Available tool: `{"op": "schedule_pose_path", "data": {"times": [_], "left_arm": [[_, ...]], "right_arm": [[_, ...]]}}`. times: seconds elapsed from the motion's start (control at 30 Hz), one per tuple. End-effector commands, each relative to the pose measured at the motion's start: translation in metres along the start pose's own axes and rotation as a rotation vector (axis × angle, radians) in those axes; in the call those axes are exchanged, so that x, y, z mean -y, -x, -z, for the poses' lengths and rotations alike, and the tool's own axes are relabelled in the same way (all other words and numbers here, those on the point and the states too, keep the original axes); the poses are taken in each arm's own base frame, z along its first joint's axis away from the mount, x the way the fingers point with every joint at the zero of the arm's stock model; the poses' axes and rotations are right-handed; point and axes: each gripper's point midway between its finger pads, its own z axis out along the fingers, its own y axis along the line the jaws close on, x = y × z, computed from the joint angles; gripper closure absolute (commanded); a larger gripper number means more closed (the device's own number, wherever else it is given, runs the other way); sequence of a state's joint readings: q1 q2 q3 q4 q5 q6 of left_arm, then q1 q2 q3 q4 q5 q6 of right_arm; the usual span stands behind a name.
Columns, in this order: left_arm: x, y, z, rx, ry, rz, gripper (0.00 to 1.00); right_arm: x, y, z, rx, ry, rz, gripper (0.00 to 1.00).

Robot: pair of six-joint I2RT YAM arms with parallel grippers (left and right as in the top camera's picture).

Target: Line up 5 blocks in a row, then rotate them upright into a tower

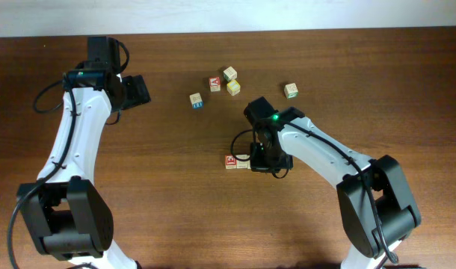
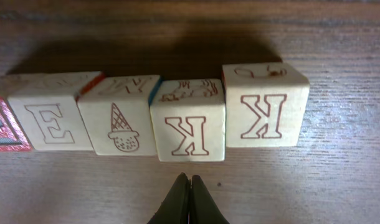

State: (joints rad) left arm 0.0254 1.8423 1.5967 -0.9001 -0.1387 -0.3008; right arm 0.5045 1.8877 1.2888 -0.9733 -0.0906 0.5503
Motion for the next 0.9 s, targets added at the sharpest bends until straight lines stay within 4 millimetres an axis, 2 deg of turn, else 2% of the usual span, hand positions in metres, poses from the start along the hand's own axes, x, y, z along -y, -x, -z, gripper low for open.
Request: {"op": "schedule_pose_path", "data": {"times": [0.0,0.4,0.57,0.87], "left_arm": [[0.002,0.001,-0.002,-0.005,-0.003,0.011,0.01],[0.002,0.001,-0.002,-0.005,-0.003,0.011,0.01],[0.002,0.001,-0.002,-0.005,-0.003,0.011,0.01],[0.002,0.001,-0.002,-0.004,-0.003,0.011,0.01]], "right_arm": [[0.004,-0.005,0.003,-0.007,-0.01,-0.007,0.96],[0.003,-0.003,-0.006,0.003,0.004,-0.009,0.96],[0.004,-0.005,-0.019,-0.028,-0.005,-0.012,0.96],[0.003,-0.003,-0.019,-0.02,-0.001,-0.012,0.96]]}}
